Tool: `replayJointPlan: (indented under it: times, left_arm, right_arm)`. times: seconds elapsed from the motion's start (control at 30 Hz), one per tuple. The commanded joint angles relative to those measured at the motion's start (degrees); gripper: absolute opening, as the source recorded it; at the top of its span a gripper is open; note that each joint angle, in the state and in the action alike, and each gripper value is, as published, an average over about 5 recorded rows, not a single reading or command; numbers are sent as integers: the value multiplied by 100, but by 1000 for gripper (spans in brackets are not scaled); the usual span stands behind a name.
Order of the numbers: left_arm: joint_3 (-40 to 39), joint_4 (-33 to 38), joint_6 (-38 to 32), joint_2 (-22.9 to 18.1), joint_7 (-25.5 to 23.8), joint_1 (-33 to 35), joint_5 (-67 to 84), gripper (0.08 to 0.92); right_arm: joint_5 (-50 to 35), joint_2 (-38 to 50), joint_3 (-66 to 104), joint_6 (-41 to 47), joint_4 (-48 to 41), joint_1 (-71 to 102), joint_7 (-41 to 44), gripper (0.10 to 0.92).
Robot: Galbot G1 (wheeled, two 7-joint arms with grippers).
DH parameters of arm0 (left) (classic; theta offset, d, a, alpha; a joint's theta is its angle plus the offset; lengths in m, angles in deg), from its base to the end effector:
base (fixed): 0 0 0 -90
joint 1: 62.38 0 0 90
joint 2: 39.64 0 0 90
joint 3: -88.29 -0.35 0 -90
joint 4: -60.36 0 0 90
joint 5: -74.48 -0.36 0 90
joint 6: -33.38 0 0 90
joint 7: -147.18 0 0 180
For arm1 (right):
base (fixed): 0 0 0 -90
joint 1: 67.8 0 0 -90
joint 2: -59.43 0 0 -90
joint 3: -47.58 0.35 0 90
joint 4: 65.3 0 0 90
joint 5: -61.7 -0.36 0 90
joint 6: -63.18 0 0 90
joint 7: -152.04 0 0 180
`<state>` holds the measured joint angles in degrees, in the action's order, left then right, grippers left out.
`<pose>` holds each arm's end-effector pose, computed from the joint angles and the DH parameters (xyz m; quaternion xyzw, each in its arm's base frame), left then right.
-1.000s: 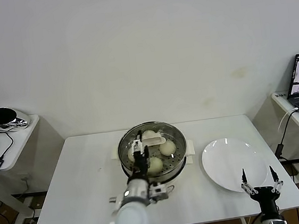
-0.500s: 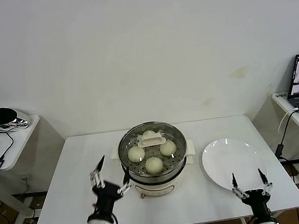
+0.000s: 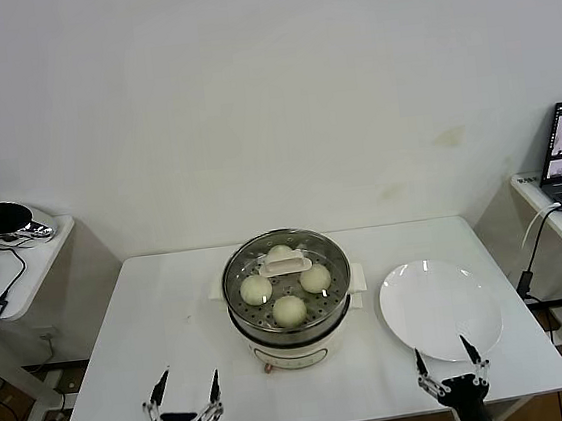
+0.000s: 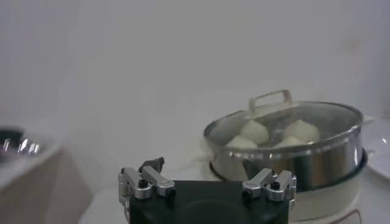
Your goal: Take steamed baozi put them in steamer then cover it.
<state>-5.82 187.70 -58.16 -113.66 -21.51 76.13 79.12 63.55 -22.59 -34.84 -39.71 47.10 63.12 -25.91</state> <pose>0.0901 0.0165 -0.3014 -0.0190 -0.9949 -0.0450 0.0888 0.1152 -0.0730 -0.3707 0.0130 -0.9927 0.1100 0.0467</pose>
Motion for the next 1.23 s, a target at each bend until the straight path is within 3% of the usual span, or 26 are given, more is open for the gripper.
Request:
replayJointPlan:
  times: [0.03,0.73,1.23]
  left_arm:
    - [252,-530,-874,-33,87,581,1043,823]
    - [298,-661,-700,239,-57,298,1073,823]
    - [359,-852,-595,309,-219,290,1092,823]
  right_arm:
    - [-39,12,-221,16,106,261,144,823]
    - [-139,-141,-499,401,222,223,127,823]
    - [59,-178,-520,217,98,234,-6,823]
